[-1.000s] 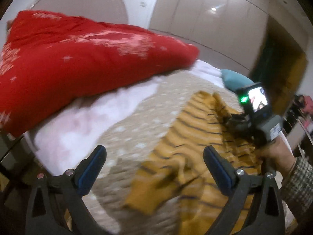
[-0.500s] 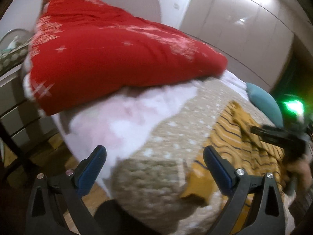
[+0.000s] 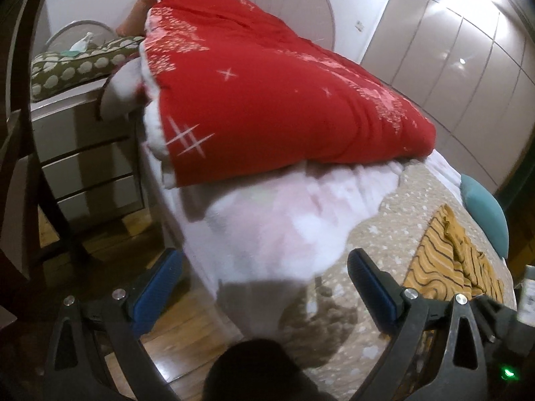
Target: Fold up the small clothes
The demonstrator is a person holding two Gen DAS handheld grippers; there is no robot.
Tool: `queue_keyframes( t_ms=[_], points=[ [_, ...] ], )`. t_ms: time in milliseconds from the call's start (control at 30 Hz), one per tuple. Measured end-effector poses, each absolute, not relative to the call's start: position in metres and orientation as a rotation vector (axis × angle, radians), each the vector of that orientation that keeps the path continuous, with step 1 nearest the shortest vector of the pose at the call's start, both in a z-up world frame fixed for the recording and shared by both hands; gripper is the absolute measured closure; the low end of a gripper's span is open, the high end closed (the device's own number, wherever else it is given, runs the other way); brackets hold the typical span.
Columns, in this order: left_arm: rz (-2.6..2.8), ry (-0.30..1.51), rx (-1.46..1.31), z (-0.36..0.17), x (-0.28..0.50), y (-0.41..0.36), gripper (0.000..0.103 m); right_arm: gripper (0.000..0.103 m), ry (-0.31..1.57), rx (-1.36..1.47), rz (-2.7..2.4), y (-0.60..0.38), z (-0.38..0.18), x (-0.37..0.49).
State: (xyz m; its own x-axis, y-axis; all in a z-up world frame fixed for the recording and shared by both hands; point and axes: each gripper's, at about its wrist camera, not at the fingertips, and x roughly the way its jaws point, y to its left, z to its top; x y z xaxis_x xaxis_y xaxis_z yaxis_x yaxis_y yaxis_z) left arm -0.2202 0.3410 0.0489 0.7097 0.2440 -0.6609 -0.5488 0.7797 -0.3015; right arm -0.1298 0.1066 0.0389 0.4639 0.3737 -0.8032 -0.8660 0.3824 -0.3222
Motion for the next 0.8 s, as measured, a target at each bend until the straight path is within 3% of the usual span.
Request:
queue_keyframes(
  t_ms=[100, 300, 533, 667, 800],
  points=[
    [0.466, 0.646, -0.511, 0.048, -0.222, 0.343, 0.004, 0.089, 0.790, -0.687, 0.858, 0.106, 0.045, -0.099],
    [0.439, 0.644, -0.471, 0.059, -0.212, 0.329, 0.004, 0.090, 0.769, -0.300, 0.897, 0.104, 0.139, -0.039],
    [0.381, 0.650, -0.427, 0.072, -0.197, 0.301, 0.004, 0.090, 0.540, 0.153, 0.865, 0.010, 0.283, 0.016],
    [0.343, 0.659, -0.412, 0.075, -0.186, 0.285, 0.004, 0.090, 0.561, 0.215, 0.689, -0.069, 0.281, 0.043],
    [0.302, 0.680, -0.385, 0.074, -0.171, 0.266, 0.004, 0.090, 0.708, 0.296, 0.438, -0.172, 0.219, 0.081]
  ],
)
